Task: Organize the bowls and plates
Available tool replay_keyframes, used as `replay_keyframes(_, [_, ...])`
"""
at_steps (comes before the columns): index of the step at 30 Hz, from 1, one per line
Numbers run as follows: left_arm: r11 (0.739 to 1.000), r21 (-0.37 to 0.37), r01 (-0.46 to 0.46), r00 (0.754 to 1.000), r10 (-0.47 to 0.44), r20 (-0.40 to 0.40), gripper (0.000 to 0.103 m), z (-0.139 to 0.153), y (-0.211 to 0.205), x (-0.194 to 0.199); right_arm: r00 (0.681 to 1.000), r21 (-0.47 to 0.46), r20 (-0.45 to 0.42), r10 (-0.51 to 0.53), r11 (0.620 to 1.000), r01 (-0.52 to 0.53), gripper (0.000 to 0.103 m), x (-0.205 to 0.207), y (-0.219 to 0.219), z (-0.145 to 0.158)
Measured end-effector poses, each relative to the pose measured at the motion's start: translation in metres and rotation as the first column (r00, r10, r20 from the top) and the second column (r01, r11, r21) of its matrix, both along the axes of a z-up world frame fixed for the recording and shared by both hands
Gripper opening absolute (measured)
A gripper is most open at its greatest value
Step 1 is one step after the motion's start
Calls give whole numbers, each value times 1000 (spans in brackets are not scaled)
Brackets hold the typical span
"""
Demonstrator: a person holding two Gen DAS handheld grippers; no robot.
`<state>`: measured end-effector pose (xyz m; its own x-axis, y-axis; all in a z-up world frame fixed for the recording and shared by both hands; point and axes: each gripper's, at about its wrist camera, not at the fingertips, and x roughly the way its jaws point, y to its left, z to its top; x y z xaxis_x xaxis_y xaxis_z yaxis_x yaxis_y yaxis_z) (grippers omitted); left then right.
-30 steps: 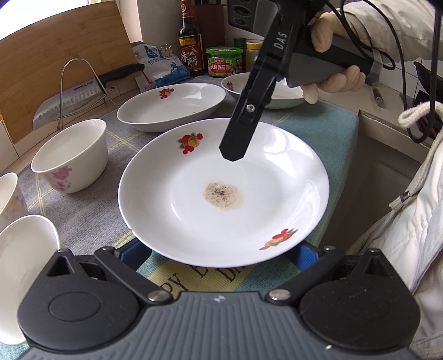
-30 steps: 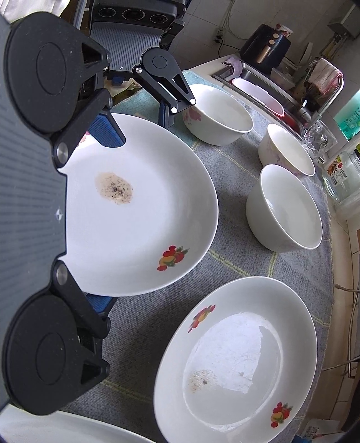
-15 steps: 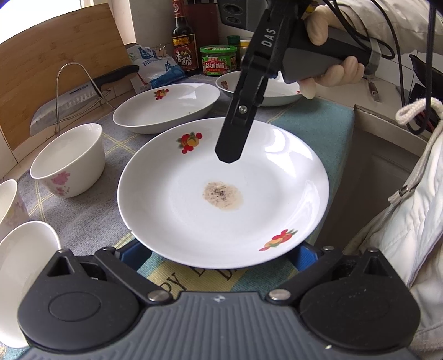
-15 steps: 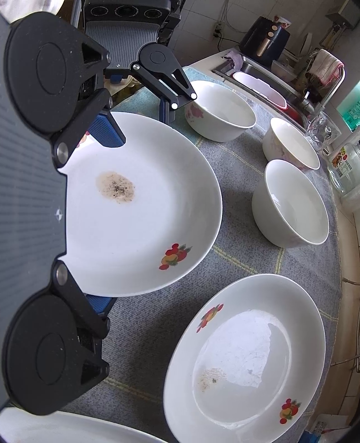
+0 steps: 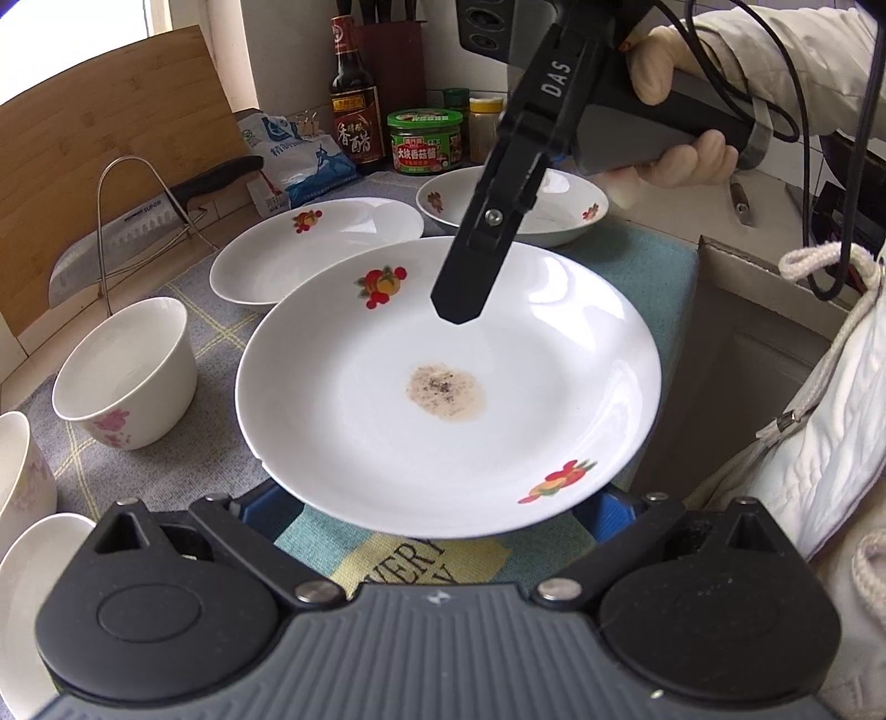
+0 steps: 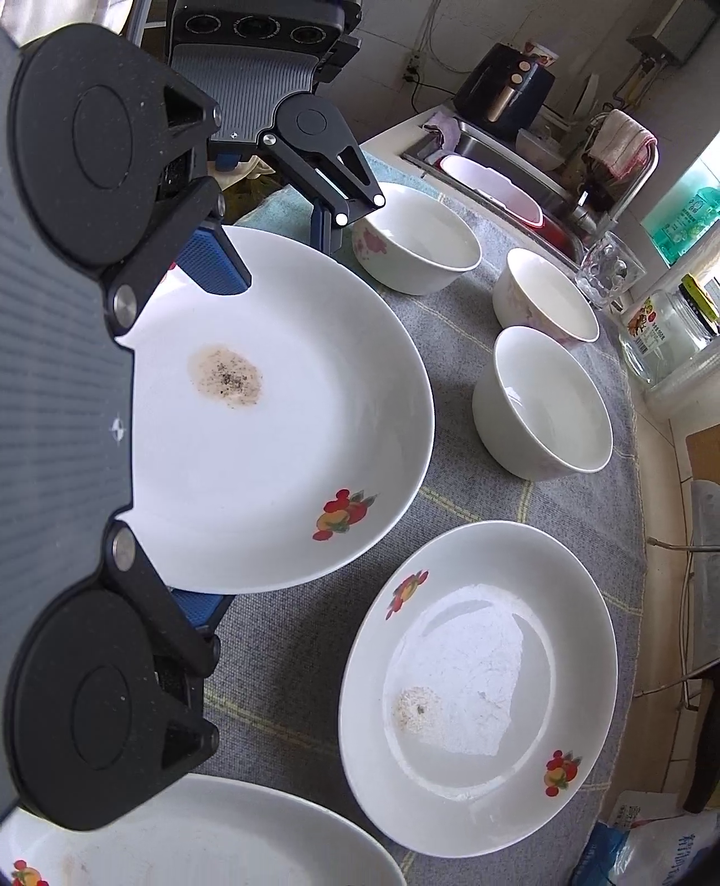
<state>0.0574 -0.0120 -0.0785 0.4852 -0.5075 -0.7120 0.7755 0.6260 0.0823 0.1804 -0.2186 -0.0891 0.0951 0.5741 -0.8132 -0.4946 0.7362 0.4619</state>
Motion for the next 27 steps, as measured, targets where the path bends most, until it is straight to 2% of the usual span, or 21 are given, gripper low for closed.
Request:
replay_keyframes(15, [998, -19, 60, 998, -60, 29, 101, 14, -75, 28, 993, 14, 77, -91, 996, 91, 103, 5, -84, 24])
replay_keyframes(27, [993, -27, 113, 994, -113, 10, 101, 13, -136, 48, 981, 16, 91, -174, 985, 173, 103, 11, -148, 24])
